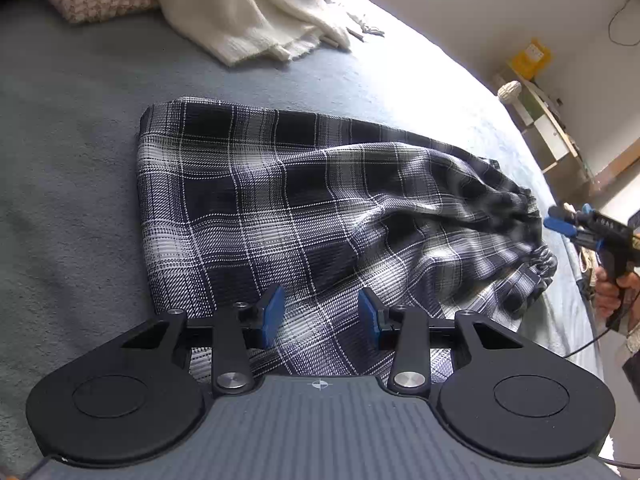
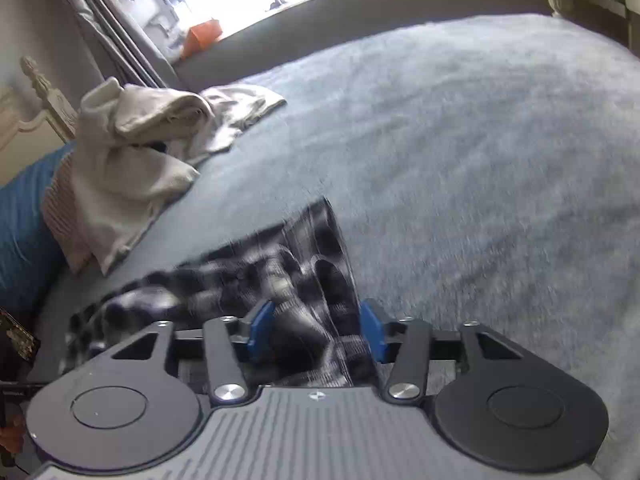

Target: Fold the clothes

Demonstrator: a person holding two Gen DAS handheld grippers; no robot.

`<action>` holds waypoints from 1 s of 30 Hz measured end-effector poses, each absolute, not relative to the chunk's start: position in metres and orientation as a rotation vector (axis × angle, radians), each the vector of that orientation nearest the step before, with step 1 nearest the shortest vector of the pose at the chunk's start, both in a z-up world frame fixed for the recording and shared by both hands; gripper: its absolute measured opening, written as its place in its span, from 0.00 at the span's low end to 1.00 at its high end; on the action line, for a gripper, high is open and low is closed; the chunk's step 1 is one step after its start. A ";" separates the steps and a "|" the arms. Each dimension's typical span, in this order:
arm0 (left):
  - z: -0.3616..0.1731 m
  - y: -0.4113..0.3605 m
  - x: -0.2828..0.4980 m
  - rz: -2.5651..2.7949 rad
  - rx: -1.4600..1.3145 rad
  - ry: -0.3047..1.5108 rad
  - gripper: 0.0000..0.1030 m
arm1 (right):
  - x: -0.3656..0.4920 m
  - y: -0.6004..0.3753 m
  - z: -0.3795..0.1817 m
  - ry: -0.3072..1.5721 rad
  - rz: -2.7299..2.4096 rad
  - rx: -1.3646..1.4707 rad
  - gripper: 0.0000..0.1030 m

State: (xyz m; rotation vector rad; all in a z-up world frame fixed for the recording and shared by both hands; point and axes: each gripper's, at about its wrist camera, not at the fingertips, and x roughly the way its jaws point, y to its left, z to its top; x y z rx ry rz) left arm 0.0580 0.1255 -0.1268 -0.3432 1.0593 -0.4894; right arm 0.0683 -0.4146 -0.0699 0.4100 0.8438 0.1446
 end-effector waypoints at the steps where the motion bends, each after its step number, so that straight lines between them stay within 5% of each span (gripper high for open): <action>1: -0.127 0.126 0.058 -0.490 -0.345 1.059 0.39 | 0.074 -0.414 -0.072 0.845 0.149 0.413 0.64; 17: -0.130 0.130 0.057 -0.502 -0.377 1.060 0.39 | 0.113 -0.395 -0.100 0.899 0.186 0.408 0.54; 18: -0.130 0.130 0.057 -0.502 -0.379 1.059 0.39 | 0.114 -0.398 -0.102 0.891 0.188 0.436 0.51; 21: -0.130 0.131 0.056 -0.500 -0.387 1.055 0.39 | 0.112 -0.402 -0.103 0.855 0.206 0.500 0.19; 30: -0.129 0.133 0.055 -0.495 -0.398 1.059 0.39 | 0.112 -0.425 -0.091 0.704 0.223 0.687 0.16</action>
